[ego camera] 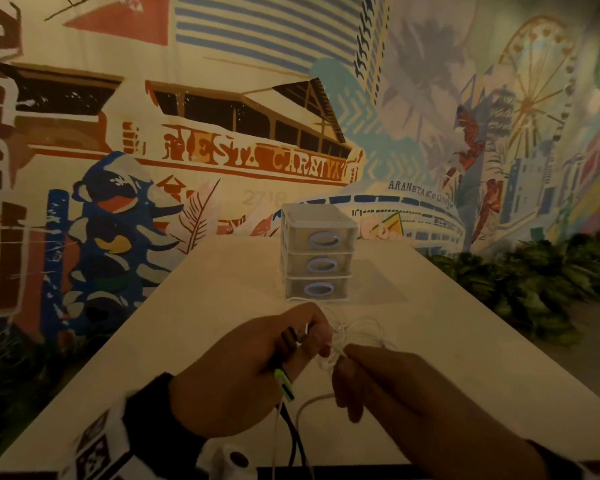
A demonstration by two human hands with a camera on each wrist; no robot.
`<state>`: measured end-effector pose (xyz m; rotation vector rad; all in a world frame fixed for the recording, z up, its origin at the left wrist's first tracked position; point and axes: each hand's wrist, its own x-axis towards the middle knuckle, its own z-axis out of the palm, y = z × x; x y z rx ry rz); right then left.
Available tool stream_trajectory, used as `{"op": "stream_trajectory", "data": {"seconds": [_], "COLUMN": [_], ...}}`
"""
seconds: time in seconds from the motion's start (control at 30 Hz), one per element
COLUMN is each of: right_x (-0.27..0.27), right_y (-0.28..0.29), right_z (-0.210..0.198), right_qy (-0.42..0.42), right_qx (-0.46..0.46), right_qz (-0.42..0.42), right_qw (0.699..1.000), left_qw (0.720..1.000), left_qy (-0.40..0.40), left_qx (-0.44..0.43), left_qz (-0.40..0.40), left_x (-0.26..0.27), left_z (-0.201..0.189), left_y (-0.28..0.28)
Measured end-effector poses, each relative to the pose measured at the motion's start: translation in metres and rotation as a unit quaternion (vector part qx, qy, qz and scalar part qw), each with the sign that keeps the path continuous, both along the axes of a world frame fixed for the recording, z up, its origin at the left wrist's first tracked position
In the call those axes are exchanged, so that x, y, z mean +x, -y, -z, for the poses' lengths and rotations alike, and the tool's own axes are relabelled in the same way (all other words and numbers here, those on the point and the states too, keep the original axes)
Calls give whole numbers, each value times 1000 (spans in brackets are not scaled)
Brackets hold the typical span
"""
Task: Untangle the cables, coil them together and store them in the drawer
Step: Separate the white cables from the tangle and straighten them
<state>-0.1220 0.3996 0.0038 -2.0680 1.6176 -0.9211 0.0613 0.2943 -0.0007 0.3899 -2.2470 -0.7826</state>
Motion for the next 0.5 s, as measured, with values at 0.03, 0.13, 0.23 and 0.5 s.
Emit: {"op": "stream_trajectory", "data": {"seconds": [0.03, 0.13, 0.23, 0.5], "right_x": [3, 9, 11, 24], "right_y": [4, 14, 23, 36], "right_z": [10, 32, 37, 36], "right_qy": [24, 37, 102, 93], "right_qx": [-19, -87, -122, -51], "right_qz": [3, 36, 59, 3], "right_qw": [1000, 995, 986, 994], "left_qw": [1000, 999, 993, 972], "left_qy": [-10, -19, -36, -24], "left_qx": [1, -2, 30, 232], "left_qz": [-7, -42, -108, -23], "left_x": [1, 2, 5, -15], "left_z": [0, 11, 16, 16], "left_y": [-1, 8, 14, 2]}}
